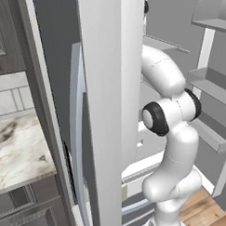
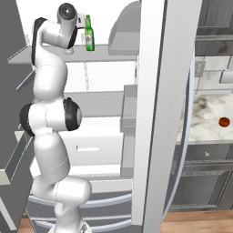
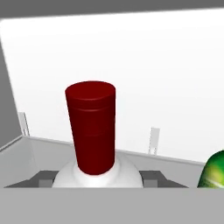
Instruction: Place the beer and liquor on the top shelf of the fridge to keep them out of children's reach, and place the tomato on lower shelves for easy access.
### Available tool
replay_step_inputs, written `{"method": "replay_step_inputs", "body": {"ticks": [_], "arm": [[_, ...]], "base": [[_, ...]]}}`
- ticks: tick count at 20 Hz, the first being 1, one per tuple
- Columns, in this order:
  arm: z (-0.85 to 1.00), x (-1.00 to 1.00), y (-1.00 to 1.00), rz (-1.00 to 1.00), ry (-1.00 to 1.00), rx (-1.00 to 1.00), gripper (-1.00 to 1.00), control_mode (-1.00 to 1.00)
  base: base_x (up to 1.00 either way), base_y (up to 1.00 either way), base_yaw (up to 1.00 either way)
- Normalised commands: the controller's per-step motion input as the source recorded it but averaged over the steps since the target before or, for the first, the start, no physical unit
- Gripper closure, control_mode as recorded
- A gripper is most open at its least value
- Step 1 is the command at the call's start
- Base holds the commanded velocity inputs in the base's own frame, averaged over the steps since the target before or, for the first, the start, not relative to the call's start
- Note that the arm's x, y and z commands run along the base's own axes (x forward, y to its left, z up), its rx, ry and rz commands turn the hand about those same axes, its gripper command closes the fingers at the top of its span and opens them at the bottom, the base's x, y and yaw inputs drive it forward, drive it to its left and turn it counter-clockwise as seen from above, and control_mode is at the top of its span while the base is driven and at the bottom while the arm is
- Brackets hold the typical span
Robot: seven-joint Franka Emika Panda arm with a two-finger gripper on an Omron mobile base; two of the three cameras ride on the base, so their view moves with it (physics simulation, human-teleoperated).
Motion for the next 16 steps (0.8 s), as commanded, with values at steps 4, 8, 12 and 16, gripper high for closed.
{"method": "replay_step_inputs", "body": {"ticks": [4, 8, 12, 16], "arm": [[-0.07, 0.35, 0.16, 0.0, 0.0, 0.0, -1.0, -1.0], [-0.06, 0.21, 0.08, 0.0, 0.0, 0.0, -1.0, -1.0], [-0.09, 0.05, 0.0, 0.0, 0.0, 0.0, -1.0, -1.0], [-0.13, 0.0, 0.0, 0.0, 0.0, 0.0, -1.0, -1.0]], "base": [[0.0, 0.0, 0.0], [0.0, 0.0, 0.0], [0.0, 0.0, 0.0], [0.0, 0.0, 0.0]]}}
